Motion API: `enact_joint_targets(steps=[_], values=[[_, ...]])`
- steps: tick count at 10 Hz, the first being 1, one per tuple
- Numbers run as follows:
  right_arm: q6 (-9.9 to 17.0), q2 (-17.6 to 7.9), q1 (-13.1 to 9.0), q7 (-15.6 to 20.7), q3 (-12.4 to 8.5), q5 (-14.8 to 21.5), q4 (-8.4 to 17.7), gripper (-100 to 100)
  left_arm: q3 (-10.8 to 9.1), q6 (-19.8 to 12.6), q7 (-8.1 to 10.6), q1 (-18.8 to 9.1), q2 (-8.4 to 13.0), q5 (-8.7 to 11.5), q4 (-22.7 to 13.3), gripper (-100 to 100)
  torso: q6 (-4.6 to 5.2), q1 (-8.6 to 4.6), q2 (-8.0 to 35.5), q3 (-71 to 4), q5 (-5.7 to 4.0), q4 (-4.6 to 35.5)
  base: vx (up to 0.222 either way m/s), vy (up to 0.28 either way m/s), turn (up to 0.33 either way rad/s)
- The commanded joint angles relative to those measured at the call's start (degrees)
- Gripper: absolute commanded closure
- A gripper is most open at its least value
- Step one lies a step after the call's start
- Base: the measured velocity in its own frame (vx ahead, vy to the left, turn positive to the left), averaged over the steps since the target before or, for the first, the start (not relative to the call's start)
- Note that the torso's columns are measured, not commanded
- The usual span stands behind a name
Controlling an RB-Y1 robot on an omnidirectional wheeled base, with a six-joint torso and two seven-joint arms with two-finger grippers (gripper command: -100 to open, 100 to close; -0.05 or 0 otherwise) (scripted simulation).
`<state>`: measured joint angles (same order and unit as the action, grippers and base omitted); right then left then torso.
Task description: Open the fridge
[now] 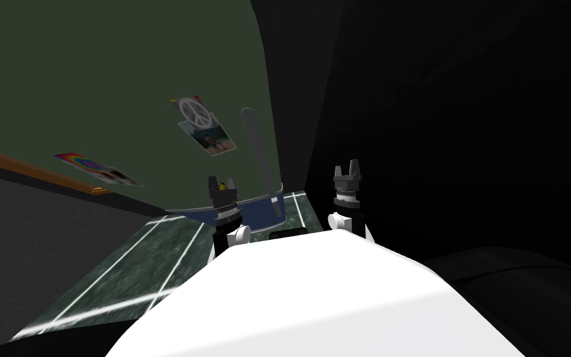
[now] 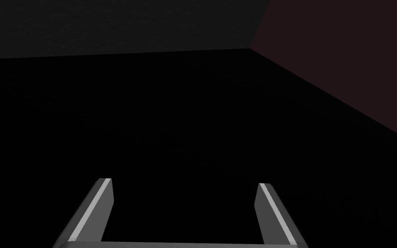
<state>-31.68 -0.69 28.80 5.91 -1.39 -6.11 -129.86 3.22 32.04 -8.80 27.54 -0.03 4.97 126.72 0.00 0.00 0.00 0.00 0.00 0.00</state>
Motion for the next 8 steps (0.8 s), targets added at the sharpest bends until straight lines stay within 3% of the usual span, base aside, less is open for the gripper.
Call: enact_joint_targets(steps=[1,8], values=[[0.00,0.00,0.00,0.00,0.00,0.00,0.00,0,0.00,0.00,0.00,0.00,0.00,0.00,0.00,0,0.00,0.00,2.32,-4.67,0.00,2.35,0.000,0.000,0.000],[-0.01,0.00,0.00,0.00,0.00,0.00,-0.02,0,0.00,0.01,0.00,0.00,0.00,0.00,0.02,0,0.00,0.00,31.16,-62.27,0.00,31.14,0.000,0.000,0.000]])
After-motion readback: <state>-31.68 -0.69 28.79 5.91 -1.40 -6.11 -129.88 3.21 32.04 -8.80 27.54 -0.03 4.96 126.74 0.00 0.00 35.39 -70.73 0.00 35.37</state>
